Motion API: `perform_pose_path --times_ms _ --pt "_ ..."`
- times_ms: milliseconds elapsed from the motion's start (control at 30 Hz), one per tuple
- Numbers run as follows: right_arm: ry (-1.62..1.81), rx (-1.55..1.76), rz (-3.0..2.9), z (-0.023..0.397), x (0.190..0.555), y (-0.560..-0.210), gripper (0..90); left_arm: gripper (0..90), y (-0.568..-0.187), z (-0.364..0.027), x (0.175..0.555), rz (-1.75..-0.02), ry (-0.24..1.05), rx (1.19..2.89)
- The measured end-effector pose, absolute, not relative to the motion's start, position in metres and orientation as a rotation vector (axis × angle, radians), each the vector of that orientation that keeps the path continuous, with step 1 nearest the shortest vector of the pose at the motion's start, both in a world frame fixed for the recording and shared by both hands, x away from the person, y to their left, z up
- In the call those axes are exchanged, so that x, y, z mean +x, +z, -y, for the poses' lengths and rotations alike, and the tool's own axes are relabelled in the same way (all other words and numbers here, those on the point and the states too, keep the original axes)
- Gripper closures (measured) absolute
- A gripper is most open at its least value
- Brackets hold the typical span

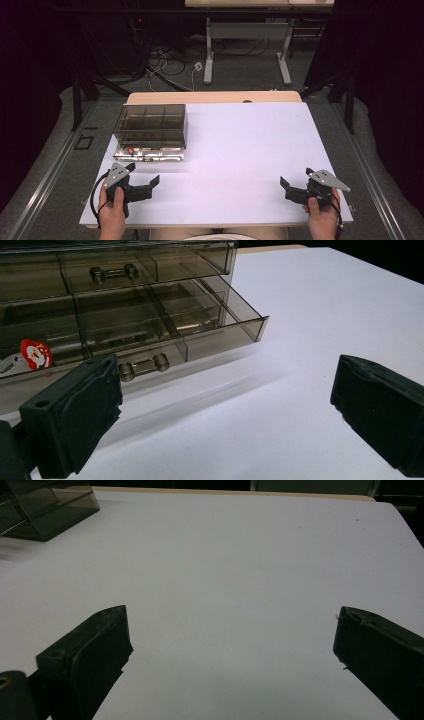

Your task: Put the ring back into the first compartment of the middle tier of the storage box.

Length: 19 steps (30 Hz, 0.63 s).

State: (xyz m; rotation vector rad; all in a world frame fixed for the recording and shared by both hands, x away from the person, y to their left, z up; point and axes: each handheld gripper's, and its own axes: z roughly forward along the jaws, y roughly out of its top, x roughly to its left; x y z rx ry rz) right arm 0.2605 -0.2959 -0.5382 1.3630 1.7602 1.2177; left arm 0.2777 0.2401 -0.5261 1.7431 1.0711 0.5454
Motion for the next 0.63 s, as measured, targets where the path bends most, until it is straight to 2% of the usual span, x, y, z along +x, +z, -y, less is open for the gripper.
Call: perform_pose_path --times_ms 633 --pt "1.206 1.363 -1.784 0.294 0.261 -0.539 1.4 0.3 -0.538 -0.242 0.280 -1.077 0.525 1.761"
